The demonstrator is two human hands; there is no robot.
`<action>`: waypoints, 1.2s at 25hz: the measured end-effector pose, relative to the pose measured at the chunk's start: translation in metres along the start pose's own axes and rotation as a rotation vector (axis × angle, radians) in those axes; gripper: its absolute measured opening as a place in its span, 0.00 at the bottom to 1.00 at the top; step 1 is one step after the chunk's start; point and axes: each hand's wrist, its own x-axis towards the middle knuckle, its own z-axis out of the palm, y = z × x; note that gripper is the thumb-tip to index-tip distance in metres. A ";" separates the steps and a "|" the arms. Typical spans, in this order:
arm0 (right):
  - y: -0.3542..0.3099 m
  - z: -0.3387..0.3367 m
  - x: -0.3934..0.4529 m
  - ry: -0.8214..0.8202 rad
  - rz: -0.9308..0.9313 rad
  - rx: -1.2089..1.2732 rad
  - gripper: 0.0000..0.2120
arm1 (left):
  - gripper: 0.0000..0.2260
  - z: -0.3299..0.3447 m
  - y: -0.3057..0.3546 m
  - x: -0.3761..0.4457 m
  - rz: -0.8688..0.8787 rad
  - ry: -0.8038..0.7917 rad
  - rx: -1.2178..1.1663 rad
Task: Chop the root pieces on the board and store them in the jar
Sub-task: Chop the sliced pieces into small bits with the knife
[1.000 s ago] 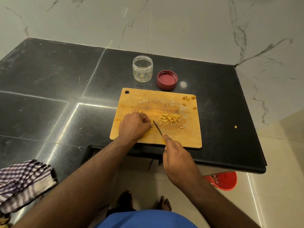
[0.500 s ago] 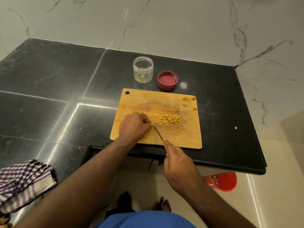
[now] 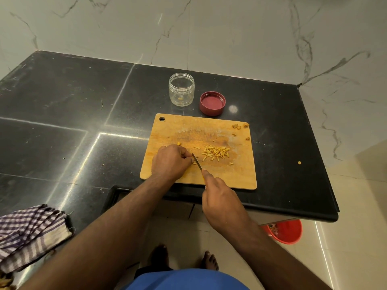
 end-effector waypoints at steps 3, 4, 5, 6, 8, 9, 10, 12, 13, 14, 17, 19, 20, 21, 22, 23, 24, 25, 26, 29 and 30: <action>0.005 -0.001 -0.015 -0.021 0.005 0.013 0.25 | 0.06 0.001 -0.001 0.001 -0.005 0.000 0.004; 0.005 -0.003 -0.021 -0.027 0.001 0.010 0.25 | 0.06 0.001 -0.002 0.001 -0.006 -0.001 0.006; 0.006 -0.004 -0.025 -0.026 -0.003 0.008 0.25 | 0.06 0.002 -0.002 0.001 -0.009 -0.003 0.003; 0.007 -0.005 -0.026 -0.015 -0.006 0.008 0.25 | 0.05 0.002 -0.003 0.001 -0.013 -0.006 -0.006; 0.005 -0.008 -0.022 0.017 -0.011 0.004 0.26 | 0.04 0.003 -0.004 0.001 -0.022 -0.008 -0.032; 0.004 -0.008 -0.020 0.026 -0.011 0.004 0.25 | 0.04 0.003 -0.005 0.001 -0.024 -0.008 -0.041; 0.003 -0.008 -0.017 0.031 -0.009 0.012 0.25 | 0.03 0.003 -0.005 0.001 -0.023 -0.005 -0.043; 0.001 -0.007 -0.013 0.029 -0.005 0.027 0.25 | 0.03 0.003 -0.005 0.000 -0.016 -0.001 -0.038; 0.001 -0.005 -0.011 0.024 -0.006 0.029 0.25 | 0.04 0.003 -0.004 -0.001 -0.012 -0.001 -0.035; 0.000 -0.004 -0.009 0.015 -0.007 0.027 0.24 | 0.04 0.003 -0.004 0.000 -0.010 -0.001 -0.036; 0.000 0.000 0.000 -0.011 -0.002 -0.015 0.25 | 0.04 0.004 -0.005 0.000 -0.009 0.005 -0.036; 0.000 -0.001 0.000 -0.026 0.002 -0.030 0.25 | 0.05 0.004 -0.006 0.000 -0.009 0.008 -0.033; 0.001 -0.002 -0.003 -0.037 -0.006 -0.040 0.25 | 0.05 0.005 -0.006 0.001 -0.011 0.009 -0.034; 0.002 -0.003 -0.009 -0.049 -0.022 -0.053 0.24 | 0.05 0.005 -0.006 0.000 -0.013 0.009 -0.033; 0.003 -0.004 -0.017 -0.056 -0.032 -0.053 0.24 | 0.05 0.005 -0.007 0.001 -0.013 0.010 -0.032; 0.005 -0.005 -0.023 -0.042 -0.025 -0.033 0.24 | 0.05 0.005 -0.007 0.001 -0.011 0.011 -0.031; 0.006 -0.007 -0.027 -0.014 -0.010 -0.006 0.24 | 0.05 0.005 -0.008 0.001 -0.010 0.008 -0.034; 0.007 -0.007 -0.028 0.018 0.001 0.021 0.24 | 0.05 0.005 -0.008 0.001 -0.006 0.005 -0.039; 0.007 -0.008 -0.027 0.044 0.005 0.040 0.24 | 0.06 0.006 -0.008 0.000 -0.001 0.003 -0.042; 0.005 -0.007 -0.019 0.053 -0.004 0.057 0.24 | 0.06 0.006 -0.008 -0.001 0.014 0.009 -0.029; 0.004 -0.007 -0.016 0.046 -0.007 0.054 0.24 | 0.07 0.006 -0.007 -0.001 0.016 0.013 -0.023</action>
